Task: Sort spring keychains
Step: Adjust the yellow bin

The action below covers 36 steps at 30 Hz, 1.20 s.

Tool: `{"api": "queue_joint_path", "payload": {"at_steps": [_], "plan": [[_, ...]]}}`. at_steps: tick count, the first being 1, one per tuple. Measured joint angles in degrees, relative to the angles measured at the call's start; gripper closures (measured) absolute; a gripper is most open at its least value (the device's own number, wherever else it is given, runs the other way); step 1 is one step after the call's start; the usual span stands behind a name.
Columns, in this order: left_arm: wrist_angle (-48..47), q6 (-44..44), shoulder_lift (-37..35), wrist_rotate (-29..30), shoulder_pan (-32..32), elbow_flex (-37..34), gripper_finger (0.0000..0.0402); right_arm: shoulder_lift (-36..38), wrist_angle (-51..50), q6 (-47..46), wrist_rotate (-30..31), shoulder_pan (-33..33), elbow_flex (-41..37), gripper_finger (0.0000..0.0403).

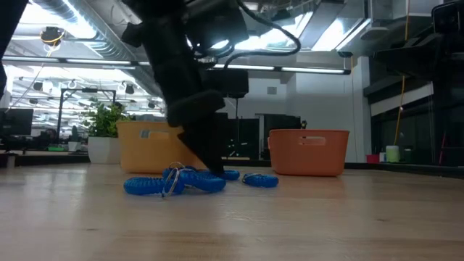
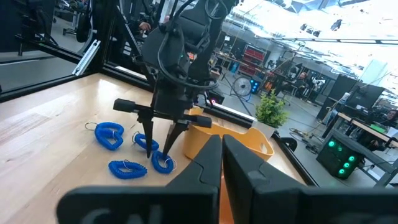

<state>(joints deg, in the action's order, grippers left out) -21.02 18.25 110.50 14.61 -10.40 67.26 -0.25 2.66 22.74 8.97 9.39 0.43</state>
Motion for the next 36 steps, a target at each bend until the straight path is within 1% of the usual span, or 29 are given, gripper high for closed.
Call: {"api": "queue_joint_path", "payload": {"at_steps": [6,10,14,18,25,27,29,32,36], "plan": [[-0.79,-5.06,0.02,1.95,-0.11,6.16,0.0279,0.0,0.0,0.01,-0.01,0.0,0.0,0.0387],[-3.36,-8.62,0.0,0.8,-0.69,12.33,0.0279,0.0,0.0,0.0,-0.02,0.0,0.0,0.0387],[-10.24,-8.95,0.0,-1.79,-2.46,17.27,0.0279,0.0,0.0,0.0,0.0,0.0,0.0,0.0387],[-19.05,-5.51,0.0,-2.75,-4.99,20.18,0.0279,0.0,0.0,0.01,-0.02,0.0,0.0,0.0387],[-35.96,6.85,0.0,-2.69,-10.09,20.65,0.0279,0.0,0.0,0.01,0.0,0.0,0.0,0.0387],[-39.02,10.11,0.0,-1.36,-11.21,19.98,0.0283,0.0,0.0,0.0,-0.02,0.0,0.0,0.0387],[-41.6,11.9,0.09,1.36,-12.17,18.96,0.029,0.0,0.0,0.01,-0.01,0.0,0.0,0.0387],[-43.08,12.38,0.09,5.55,-12.89,16.67,0.0302,0.0,0.02,0.02,-0.02,0.0,0.0,0.0387],[-43.3,12.43,0.09,9.14,-11.76,12.62,0.0316,0.0,0.01,0.01,-0.01,0.0,0.0,0.0387]]}}
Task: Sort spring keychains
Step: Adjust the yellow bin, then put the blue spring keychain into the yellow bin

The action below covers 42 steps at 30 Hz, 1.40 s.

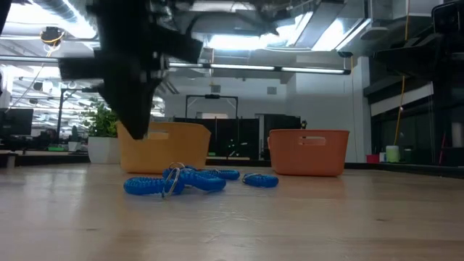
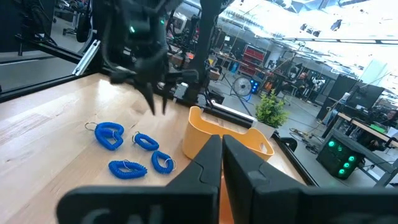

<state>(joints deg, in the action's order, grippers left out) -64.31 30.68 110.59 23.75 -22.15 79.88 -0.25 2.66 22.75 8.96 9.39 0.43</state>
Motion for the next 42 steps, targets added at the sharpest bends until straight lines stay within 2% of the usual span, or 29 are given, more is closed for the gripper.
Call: {"api": "queue_joint_path", "payload": {"at_steps": [7,17,22,27,31,37,42], "plan": [[0.17,0.15,0.04,1.35,4.52,-4.87,0.033,0.0,0.01,-0.01,0.0,0.0,0.0,0.0387],[0.85,-2.91,0.04,15.28,9.59,-5.47,0.0354,0.0,-0.01,-0.01,0.01,0.0,0.0,0.0387],[8.27,-8.84,0.04,20.1,12.54,-5.47,0.0363,0.0,-0.01,-0.01,0.01,0.0,0.0,0.0387],[16.58,-16.22,0.04,20.3,16.39,-5.47,0.0368,0.0,-0.01,-0.01,-0.01,0.0,0.0,0.0387],[18.13,-16.72,0.02,17.66,18.29,-4.82,0.0375,0.0,-0.01,-0.01,0.0,0.0,0.0,0.0387],[18.27,-18.23,-0.09,12.62,15.49,2.26,0.0399,0.01,-0.01,-0.01,0.01,0.0,0.0,0.0387],[18.36,-20.92,-0.13,9.99,11.42,8.44,0.0396,0.0,-0.01,-0.01,0.0,0.0,0.0,0.0387]]}}
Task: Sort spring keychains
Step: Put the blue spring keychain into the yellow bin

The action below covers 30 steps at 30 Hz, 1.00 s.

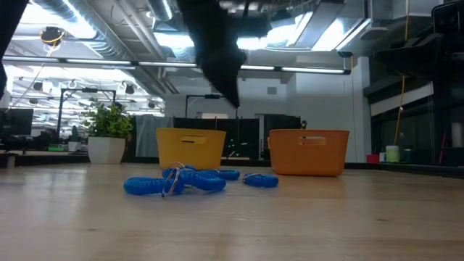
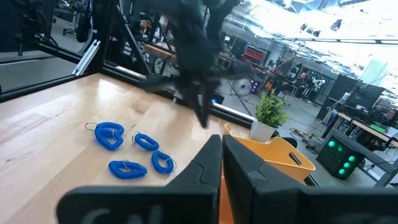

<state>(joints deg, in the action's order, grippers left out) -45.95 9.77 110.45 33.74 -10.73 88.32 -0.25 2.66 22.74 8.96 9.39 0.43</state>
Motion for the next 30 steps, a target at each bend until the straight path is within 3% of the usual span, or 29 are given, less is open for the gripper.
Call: {"api": "queue_joint_path", "payload": {"at_steps": [10,18,24,30], "plan": [[3.54,0.23,0.56,-18.15,-6.18,2.45,0.0393,0.0,0.0,0.0,0.01,0.0,0.0,0.0387],[4.35,4.5,3.58,-18.7,-5.98,2.05,0.039,0.0,0.0,0.0,-0.01,0.0,0.0,0.0387],[3.22,4.52,8.29,-25.59,-4.14,2.05,0.0381,0.0,0.0,0.01,-0.01,0.0,0.0,0.0387],[1.68,4.7,12.63,-25.99,-2.26,2.05,0.0355,0.0,0.0,0.01,-0.01,0.0,0.0,0.0387]]}}
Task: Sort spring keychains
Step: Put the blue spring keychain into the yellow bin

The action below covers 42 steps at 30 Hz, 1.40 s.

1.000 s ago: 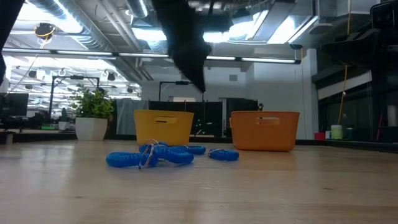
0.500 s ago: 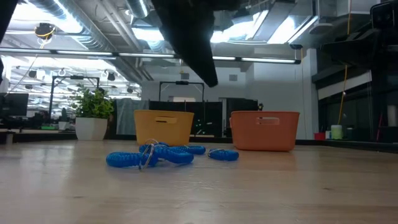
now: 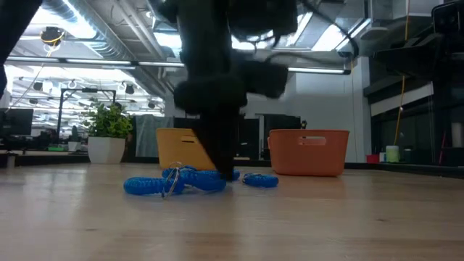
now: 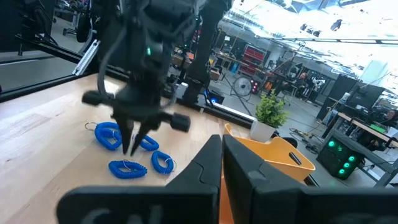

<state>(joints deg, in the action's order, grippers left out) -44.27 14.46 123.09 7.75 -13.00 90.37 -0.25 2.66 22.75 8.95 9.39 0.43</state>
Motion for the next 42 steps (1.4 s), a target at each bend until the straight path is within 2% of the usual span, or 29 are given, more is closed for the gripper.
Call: {"api": "queue_joint_path", "payload": {"at_steps": [5,12,20,27,34,37,42], "plan": [[0.36,2.97,0.53,0.01,1.28,0.96,0.034,0.0,0.0,-0.01,0.0,0.0,0.0,0.0387],[-1.62,-0.25,0.09,0.37,1.54,3.83,0.0336,0.02,0.0,-0.01,0.02,0.0,0.0,0.0387],[-10.37,0.89,0.09,9.67,1.53,3.87,0.0319,0.0,0.0,0.01,0.0,0.0,0.0,0.0387],[-10.17,1.53,0.09,9.2,1.53,3.82,0.0282,0.0,0.0,-0.01,0.0,0.0,0.0,0.0387],[-9.92,6.72,0.09,9.68,2.18,3.8,0.0249,0.0,0.0,0.01,0.02,0.0,0.0,0.0387],[-9.78,9.48,0.09,9.55,2.68,3.78,0.0243,0.01,0.0,-0.01,0.0,0.0,0.0,0.0387],[-9.44,10.12,0.09,6.05,3.29,3.78,0.0246,0.02,0.0,-0.01,0.0,0.0,0.0,0.0387]]}}
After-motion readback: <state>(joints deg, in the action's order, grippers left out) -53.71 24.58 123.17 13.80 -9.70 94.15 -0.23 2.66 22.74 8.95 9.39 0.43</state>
